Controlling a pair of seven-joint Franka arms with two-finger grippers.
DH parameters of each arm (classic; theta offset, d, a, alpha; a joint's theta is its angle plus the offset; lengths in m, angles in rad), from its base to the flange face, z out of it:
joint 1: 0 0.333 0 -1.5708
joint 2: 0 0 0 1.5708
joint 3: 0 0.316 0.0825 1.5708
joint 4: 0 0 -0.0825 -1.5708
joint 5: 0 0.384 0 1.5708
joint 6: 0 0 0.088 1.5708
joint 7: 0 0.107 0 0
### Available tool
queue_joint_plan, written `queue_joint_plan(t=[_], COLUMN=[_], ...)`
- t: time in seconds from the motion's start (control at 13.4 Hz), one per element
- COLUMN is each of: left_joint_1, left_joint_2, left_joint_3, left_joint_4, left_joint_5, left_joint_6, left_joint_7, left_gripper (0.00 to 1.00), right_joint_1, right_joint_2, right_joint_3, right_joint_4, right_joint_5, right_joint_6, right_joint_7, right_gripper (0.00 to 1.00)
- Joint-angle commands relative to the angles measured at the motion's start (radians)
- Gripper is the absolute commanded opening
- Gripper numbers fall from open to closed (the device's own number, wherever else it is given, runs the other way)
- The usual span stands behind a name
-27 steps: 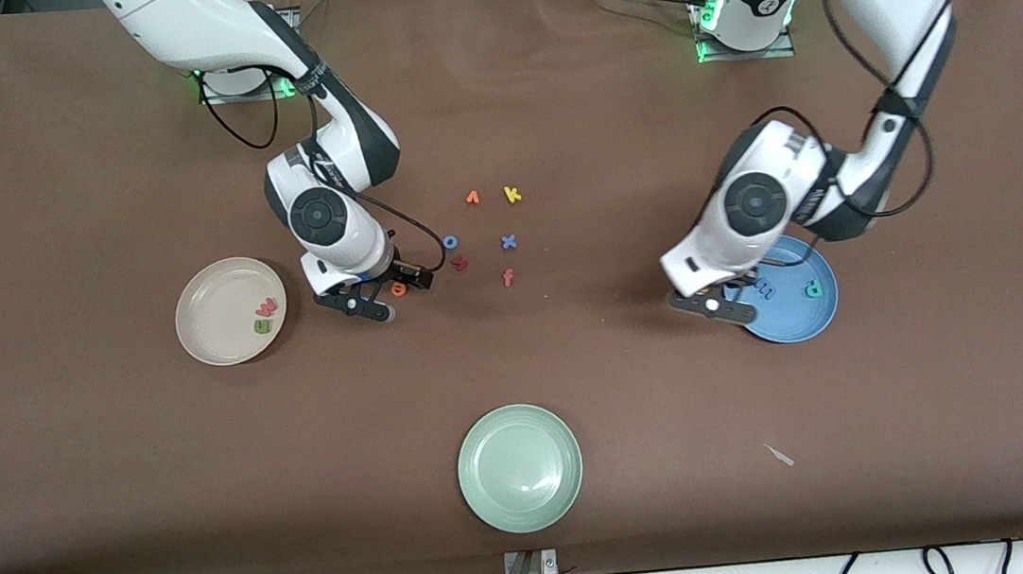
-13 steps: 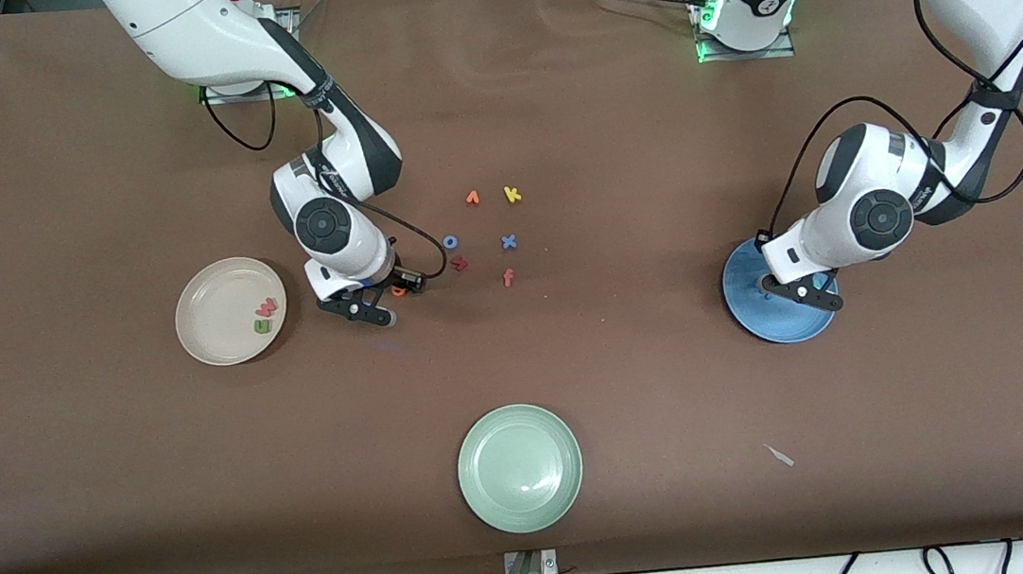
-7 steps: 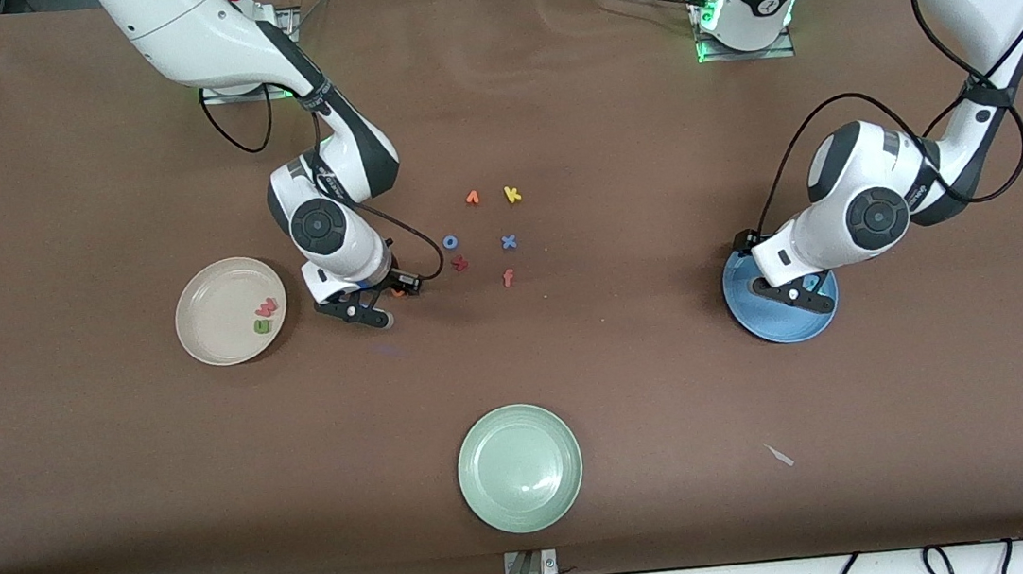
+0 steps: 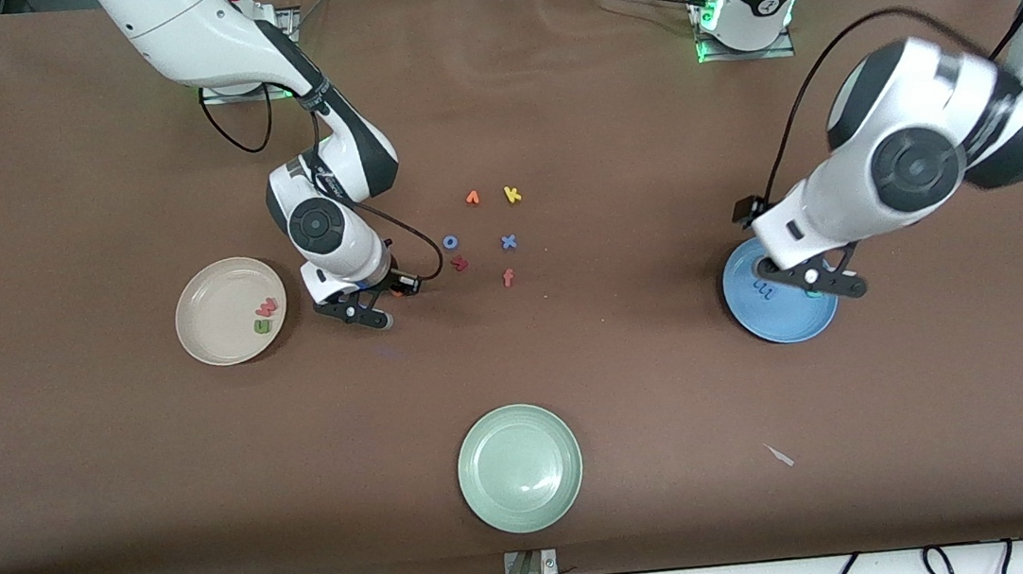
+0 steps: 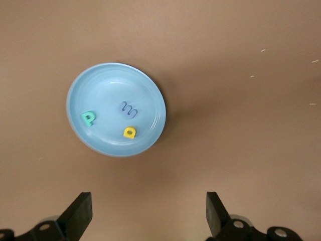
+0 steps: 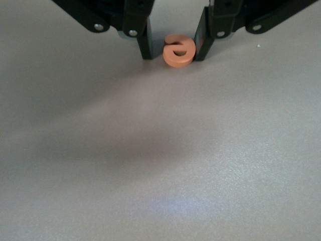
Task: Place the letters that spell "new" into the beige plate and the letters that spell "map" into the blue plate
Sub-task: 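Release the yellow letter on the blue plate while the right gripper lifts the orange letter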
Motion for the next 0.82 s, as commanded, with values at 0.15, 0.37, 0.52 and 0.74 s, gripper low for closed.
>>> queue_joint_plan(t=[0.15,0.37,0.52,0.74], left_joint_1=[0.052,0.009,-0.11,-0.339], left_joint_2=[-0.08,-0.156,-0.185,-0.257], left_joint_3=[0.013,0.126,0.243,0.594], left_joint_4=[0.096,0.096,0.093,0.068], left_joint_5=[-0.106,-0.143,-0.17,-0.338], left_joint_6=[-0.065,-0.072,-0.062,0.012], left_joint_7=[0.009,0.009,0.004,-0.002], left_gripper=[1.0,1.0,1.0,1.0], right_joint_1=[-0.007,-0.007,-0.007,-0.009], right_joint_2=[0.008,-0.007,-0.018,-0.042], right_joint_3=[0.003,0.004,0.003,-0.034], right_joint_4=[-0.011,0.01,0.039,0.097], right_joint_5=[-0.008,-0.008,-0.008,-0.008], right_joint_6=[0.025,0.002,-0.057,-0.182], right_joint_7=[-0.009,-0.02,-0.03,-0.099], right_gripper=[0.3,0.2,0.15,0.13])
